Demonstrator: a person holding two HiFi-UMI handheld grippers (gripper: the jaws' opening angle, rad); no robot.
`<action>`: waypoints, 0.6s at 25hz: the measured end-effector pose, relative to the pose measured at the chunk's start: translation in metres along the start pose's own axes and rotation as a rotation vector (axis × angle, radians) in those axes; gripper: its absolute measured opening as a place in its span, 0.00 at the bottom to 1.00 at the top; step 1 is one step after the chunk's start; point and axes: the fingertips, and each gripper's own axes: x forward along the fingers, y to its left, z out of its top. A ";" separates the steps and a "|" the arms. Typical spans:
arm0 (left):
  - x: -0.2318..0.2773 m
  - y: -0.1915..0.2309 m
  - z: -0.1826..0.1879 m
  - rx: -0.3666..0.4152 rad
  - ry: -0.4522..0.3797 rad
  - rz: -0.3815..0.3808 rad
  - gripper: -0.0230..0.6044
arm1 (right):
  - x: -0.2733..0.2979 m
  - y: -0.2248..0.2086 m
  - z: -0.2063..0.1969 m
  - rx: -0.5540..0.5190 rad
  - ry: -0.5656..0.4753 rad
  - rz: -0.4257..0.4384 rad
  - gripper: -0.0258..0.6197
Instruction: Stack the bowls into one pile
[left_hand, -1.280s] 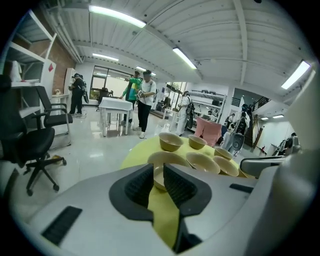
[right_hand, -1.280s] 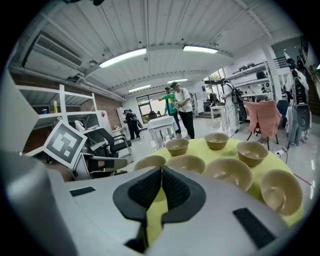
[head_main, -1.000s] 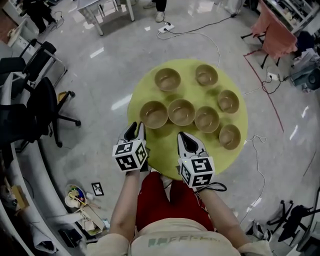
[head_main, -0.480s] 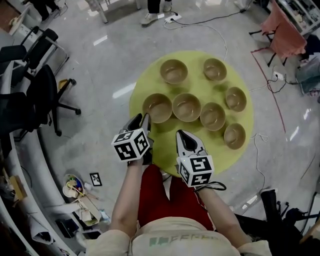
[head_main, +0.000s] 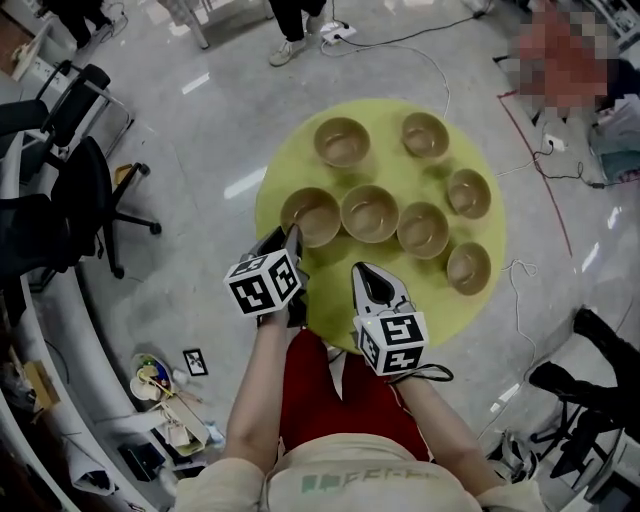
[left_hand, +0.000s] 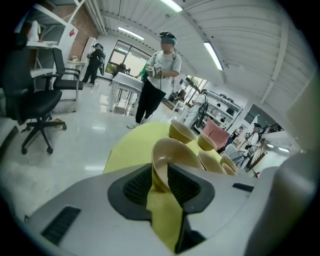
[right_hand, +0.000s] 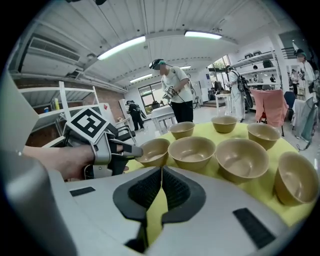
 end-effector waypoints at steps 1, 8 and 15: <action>0.001 0.000 0.000 0.006 0.003 0.005 0.21 | 0.000 -0.001 0.000 0.003 -0.001 -0.004 0.10; 0.004 0.000 -0.002 0.006 0.004 0.027 0.20 | -0.003 -0.006 0.000 0.014 -0.001 -0.024 0.10; 0.000 0.006 0.004 0.009 0.005 0.058 0.15 | -0.007 -0.002 0.006 0.010 -0.005 -0.047 0.10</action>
